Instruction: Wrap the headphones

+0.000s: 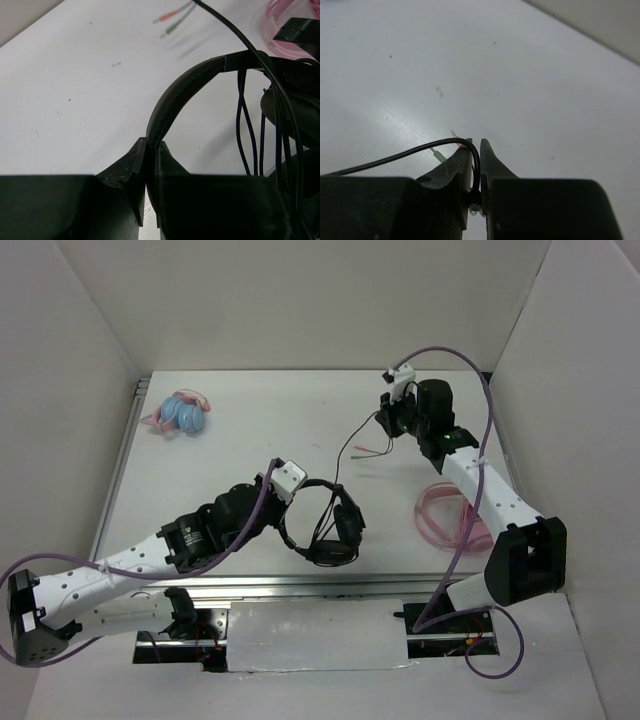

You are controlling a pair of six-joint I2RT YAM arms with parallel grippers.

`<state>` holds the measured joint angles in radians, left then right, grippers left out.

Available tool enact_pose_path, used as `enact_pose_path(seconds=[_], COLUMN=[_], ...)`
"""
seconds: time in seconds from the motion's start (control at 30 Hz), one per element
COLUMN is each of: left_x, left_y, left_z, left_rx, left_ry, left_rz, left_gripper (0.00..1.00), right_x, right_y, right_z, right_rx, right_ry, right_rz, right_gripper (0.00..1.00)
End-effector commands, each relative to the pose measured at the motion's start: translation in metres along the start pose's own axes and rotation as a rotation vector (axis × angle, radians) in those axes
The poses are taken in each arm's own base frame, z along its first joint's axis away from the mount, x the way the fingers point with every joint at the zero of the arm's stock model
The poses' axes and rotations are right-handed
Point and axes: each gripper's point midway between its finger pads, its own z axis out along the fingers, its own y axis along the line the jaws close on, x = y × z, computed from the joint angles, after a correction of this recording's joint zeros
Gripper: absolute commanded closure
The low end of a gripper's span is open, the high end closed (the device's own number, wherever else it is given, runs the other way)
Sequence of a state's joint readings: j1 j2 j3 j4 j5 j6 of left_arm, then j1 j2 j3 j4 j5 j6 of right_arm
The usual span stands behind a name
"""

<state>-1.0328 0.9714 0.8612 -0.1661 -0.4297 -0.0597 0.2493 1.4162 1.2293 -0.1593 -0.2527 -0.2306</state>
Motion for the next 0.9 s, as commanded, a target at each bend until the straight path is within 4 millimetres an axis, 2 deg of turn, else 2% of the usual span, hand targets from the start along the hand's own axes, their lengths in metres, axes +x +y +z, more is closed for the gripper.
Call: enact_pose_path(seconds=[0.0, 0.03, 0.1, 0.13, 0.23, 0.3, 0.33, 0.4, 0.43, 0.5, 0.53, 0.57, 0.6, 0.63, 0.67, 0.7, 0.73, 0.77, 0.87], left_x=[-0.064, -0.077, -0.091, -0.108, -0.138, -0.166, -0.187, -0.207, -0.231, -0.247, -0.264, -0.272, -0.277, -0.288, -0.293, -0.302, -0.302, -0.305, -0.312], left_y=[0.017, 0.024, 0.030, 0.035, 0.038, 0.042, 0.052, 0.058, 0.065, 0.061, 0.060, 0.059, 0.060, 0.063, 0.063, 0.065, 0.065, 0.065, 0.071], left_z=[-0.017, -0.021, -0.025, -0.031, -0.039, -0.047, -0.053, -0.058, -0.064, -0.071, -0.077, -0.080, -0.083, -0.089, -0.092, -0.101, -0.100, -0.104, -0.114], left_rx=[-0.061, -0.082, -0.080, -0.076, -0.031, -0.005, -0.024, -0.029, -0.033, 0.015, 0.029, 0.045, 0.045, 0.040, 0.044, 0.047, 0.050, 0.051, 0.035], left_ry=[-0.189, -0.218, -0.245, -0.280, -0.350, -0.412, -0.452, -0.468, -0.503, -0.516, -0.538, -0.543, -0.543, -0.544, -0.553, -0.577, -0.572, -0.581, -0.601], left_rz=[-0.134, -0.156, -0.177, -0.200, -0.244, -0.256, -0.283, -0.301, -0.302, -0.280, -0.253, -0.247, -0.252, -0.245, -0.247, -0.251, -0.237, -0.245, -0.255], left_gripper=[1.00, 1.00, 1.00, 1.00, 1.00, 1.00, 1.00, 1.00, 1.00, 1.00, 1.00, 1.00, 1.00, 1.00, 1.00, 1.00, 1.00, 1.00, 1.00], right_x=[0.002, 0.019, 0.036, 0.040, 0.039, 0.036, 0.036, 0.031, 0.032, 0.026, 0.020, 0.026, 0.019, 0.007, 0.010, -0.001, -0.008, -0.015, -0.036], right_y=[0.006, 0.011, 0.020, 0.025, 0.061, 0.082, 0.097, 0.115, 0.128, 0.146, 0.153, 0.168, 0.175, 0.181, 0.193, 0.199, 0.210, 0.211, 0.230], right_z=[0.003, 0.005, 0.008, 0.009, 0.012, 0.015, 0.020, 0.024, 0.031, 0.037, 0.043, 0.052, 0.055, 0.059, 0.067, 0.069, 0.074, 0.076, 0.076], right_rx=[-0.039, -0.068, -0.108, -0.131, -0.292, -0.376, -0.423, -0.484, -0.527, -0.586, -0.600, -0.628, -0.656, -0.678, -0.712, -0.740, -0.769, -0.778, -0.835], right_ry=[-0.076, -0.047, -0.014, -0.005, -0.036, -0.057, -0.064, -0.081, -0.089, -0.090, -0.117, -0.099, -0.118, -0.168, -0.167, -0.186, -0.231, -0.257, -0.326], right_rz=[0.089, 0.125, 0.144, 0.157, 0.153, 0.160, 0.162, 0.170, 0.162, 0.202, 0.198, 0.229, 0.236, 0.236, 0.250, 0.288, 0.286, 0.299, 0.356], right_gripper=[1.00, 1.00, 1.00, 1.00, 1.00, 1.00, 0.98, 0.90, 0.85, 0.74, 0.70, 0.66, 0.64, 0.56, 0.41, 0.40, 0.39, 0.39, 0.39])
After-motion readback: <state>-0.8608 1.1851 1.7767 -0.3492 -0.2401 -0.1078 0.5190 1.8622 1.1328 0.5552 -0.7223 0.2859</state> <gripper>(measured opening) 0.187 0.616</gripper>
